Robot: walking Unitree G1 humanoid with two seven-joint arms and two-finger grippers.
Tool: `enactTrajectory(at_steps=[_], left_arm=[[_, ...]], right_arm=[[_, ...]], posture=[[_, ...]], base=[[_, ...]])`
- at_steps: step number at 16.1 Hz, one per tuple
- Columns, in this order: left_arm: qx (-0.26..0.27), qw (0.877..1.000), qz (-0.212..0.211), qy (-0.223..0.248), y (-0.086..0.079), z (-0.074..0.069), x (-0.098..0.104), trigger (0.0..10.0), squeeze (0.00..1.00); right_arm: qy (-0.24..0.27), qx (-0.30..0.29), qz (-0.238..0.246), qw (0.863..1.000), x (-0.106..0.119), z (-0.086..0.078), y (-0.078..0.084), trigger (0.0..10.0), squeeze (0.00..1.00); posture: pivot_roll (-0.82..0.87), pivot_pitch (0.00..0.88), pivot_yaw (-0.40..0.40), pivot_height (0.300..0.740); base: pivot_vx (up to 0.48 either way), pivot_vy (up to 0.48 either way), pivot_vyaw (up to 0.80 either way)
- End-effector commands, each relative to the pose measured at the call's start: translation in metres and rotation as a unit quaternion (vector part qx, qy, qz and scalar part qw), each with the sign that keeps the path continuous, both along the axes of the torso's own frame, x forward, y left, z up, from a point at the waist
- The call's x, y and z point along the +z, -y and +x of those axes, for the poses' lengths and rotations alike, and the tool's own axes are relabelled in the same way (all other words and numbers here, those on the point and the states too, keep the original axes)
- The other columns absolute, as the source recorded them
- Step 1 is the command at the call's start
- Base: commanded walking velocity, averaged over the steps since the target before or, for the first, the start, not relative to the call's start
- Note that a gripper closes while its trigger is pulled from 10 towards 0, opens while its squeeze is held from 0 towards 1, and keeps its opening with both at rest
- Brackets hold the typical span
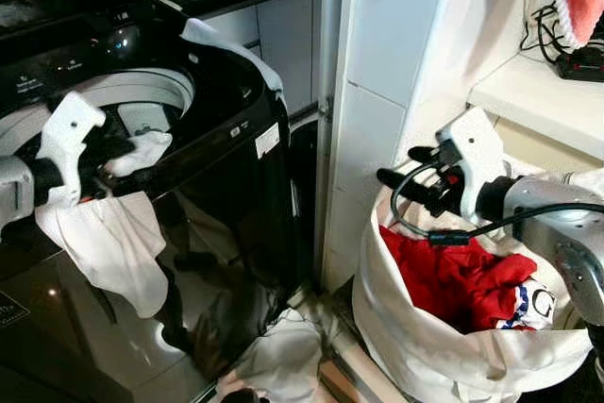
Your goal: Clothes washing
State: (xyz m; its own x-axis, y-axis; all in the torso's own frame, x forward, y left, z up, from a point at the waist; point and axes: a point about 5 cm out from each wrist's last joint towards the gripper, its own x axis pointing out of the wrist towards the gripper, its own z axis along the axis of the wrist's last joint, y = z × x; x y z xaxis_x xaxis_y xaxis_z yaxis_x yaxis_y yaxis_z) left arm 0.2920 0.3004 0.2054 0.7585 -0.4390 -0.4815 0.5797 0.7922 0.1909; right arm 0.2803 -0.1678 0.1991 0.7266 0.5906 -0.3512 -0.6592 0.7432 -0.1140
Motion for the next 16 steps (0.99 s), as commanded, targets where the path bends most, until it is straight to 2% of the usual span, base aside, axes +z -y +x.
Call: enactTrajectory(at_steps=[1,6,7,8,9,11,14,16], left_arm=[[0.006,0.999,0.029,-0.013,-0.006,-0.003,-0.002,10.0,0.00],[0.021,0.997,0.075,0.008,-0.010,0.005,-0.007,10.0,0.00],[0.021,0.997,0.075,0.008,-0.009,0.007,-0.008,5.1,0.00],[0.021,0.997,0.074,0.009,-0.009,0.008,-0.009,4.4,0.00],[0.013,0.998,0.064,0.007,-0.006,0.008,-0.010,0.0,0.00],[0.008,0.998,0.061,0.009,-0.004,0.009,-0.010,0.0,0.00],[0.019,0.997,0.047,0.050,-0.002,0.018,0.001,0.0,0.00],[0.028,0.996,0.021,0.083,0.000,0.025,0.014,0.0,0.00]], right_arm=[[-0.005,0.027,-0.004,1.000,0.001,-0.004,-0.006,10.0,0.00],[-0.009,0.072,0.001,0.997,0.002,-0.007,-0.016,10.0,0.00],[-0.011,0.103,0.009,0.995,0.003,-0.012,-0.021,10.0,0.00],[-0.012,0.128,0.016,0.992,0.004,-0.016,-0.025,10.0,0.00],[-0.013,0.153,0.022,0.988,0.006,-0.022,-0.029,10.0,0.00],[-0.011,0.161,0.022,0.987,0.006,-0.023,-0.030,10.0,0.00],[-0.004,0.151,0.021,0.988,0.008,-0.021,-0.027,10.0,0.00],[0.001,0.142,0.024,0.989,0.010,-0.021,-0.025,10.0,0.00]], posture=[[0.08,0.000,0.064,0.740],[0.09,0.000,0.054,0.740],[0.09,0.000,0.055,0.740],[0.09,0.000,0.056,0.740],[0.09,0.000,0.057,0.740],[0.09,0.000,0.061,0.740],[0.08,0.000,0.068,0.740],[0.07,0.000,0.076,0.740]], base=[[0.000,0.000,0.00],[0.000,0.000,0.00],[0.000,0.000,0.00],[0.000,0.000,0.00],[0.000,0.000,0.00],[0.000,0.000,0.00],[0.000,0.000,0.00],[0.000,0.000,0.00]])
